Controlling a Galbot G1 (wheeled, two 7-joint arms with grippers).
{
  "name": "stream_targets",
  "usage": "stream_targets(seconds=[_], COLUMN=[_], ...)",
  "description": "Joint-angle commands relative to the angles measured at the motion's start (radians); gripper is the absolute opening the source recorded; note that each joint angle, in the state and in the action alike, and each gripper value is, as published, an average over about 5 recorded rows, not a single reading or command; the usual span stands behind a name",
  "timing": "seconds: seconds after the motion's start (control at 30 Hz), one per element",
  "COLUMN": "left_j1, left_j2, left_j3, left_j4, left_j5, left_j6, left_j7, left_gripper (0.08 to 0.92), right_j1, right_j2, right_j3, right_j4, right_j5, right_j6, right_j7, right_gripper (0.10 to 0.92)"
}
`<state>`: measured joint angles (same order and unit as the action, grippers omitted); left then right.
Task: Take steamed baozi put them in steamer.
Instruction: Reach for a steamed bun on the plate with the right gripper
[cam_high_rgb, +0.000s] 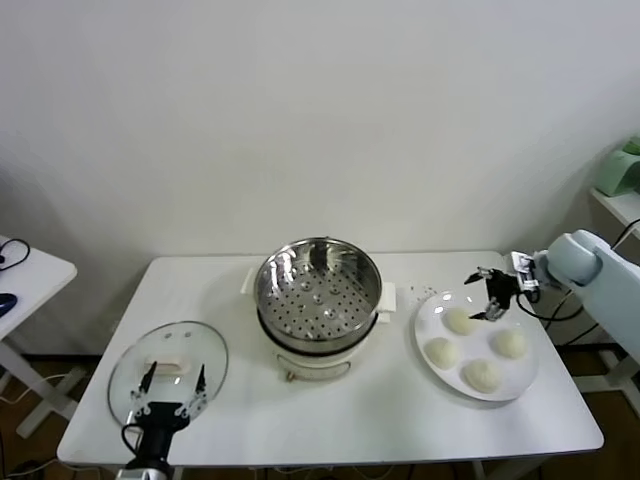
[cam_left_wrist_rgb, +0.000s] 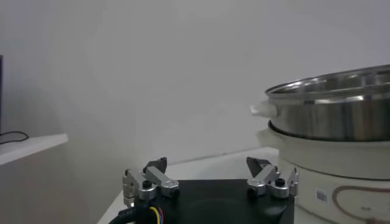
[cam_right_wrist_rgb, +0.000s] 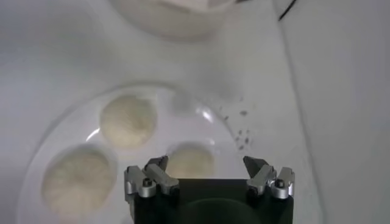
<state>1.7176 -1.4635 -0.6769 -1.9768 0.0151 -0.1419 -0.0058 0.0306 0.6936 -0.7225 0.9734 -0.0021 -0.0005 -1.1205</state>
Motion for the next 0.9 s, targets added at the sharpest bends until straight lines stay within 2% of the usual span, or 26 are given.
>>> stream_targets(seconds=[0.03, 0.3, 0.9], left_j1=[-0.002, -0.013, -0.021], left_j2=[0.002, 0.005, 0.011], left_j3=[-0.004, -0.009, -0.016], left_j4=[0.001, 0.004, 0.029], left_j5=[-0.006, -0.009, -0.008], left_j6=[0.006, 0.017, 0.017], left_j7=[-0.001, -0.002, -0.010], left_gripper=[0.823, 0.823, 0.823], right_j1=[0.154, 0.074, 0.003], right_j2=[0.100, 0.198, 0.270], right_j3=[-0.186, -0.097, -0.047], right_j4=[-0.173, -0.273, -0.344], right_j5=[-0.053, -0.135, -0.150], right_j6=[0.009, 0.042, 0.050], right_j7=[-0.093, -0.047, -0.026], right_gripper=[0.823, 0.823, 0.823])
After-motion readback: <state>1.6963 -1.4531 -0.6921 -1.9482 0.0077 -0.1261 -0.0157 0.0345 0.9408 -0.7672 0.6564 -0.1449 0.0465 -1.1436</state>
